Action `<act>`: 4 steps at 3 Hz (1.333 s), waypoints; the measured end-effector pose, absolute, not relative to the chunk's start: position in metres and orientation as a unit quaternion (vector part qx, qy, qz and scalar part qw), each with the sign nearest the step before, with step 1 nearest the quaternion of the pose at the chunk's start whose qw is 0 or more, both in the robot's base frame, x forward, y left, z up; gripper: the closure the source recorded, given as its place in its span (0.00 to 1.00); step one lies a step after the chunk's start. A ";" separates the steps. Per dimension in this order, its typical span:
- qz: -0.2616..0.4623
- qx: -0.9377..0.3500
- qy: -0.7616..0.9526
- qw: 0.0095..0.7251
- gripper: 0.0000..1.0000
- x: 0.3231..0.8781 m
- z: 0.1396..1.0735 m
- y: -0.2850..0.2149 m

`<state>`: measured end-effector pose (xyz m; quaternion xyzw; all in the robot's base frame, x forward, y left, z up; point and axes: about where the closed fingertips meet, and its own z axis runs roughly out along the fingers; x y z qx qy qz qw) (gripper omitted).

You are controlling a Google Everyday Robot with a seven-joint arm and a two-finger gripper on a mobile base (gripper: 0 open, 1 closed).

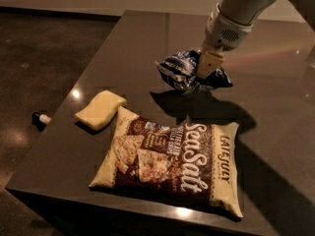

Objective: Move blue chip bag near brown chip bag

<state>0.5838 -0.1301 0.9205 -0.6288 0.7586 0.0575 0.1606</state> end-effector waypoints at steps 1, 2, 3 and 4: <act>0.085 -0.649 0.742 0.146 0.66 0.564 0.936 -0.117; 0.099 -0.652 0.739 0.138 0.44 0.552 0.942 -0.115; 0.110 -0.653 0.734 0.147 0.12 0.527 0.944 -0.120; 0.107 -0.653 0.733 0.157 0.00 0.535 0.946 -0.116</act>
Offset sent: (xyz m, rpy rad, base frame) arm -0.0659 0.0082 0.0302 0.0175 0.1744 0.1070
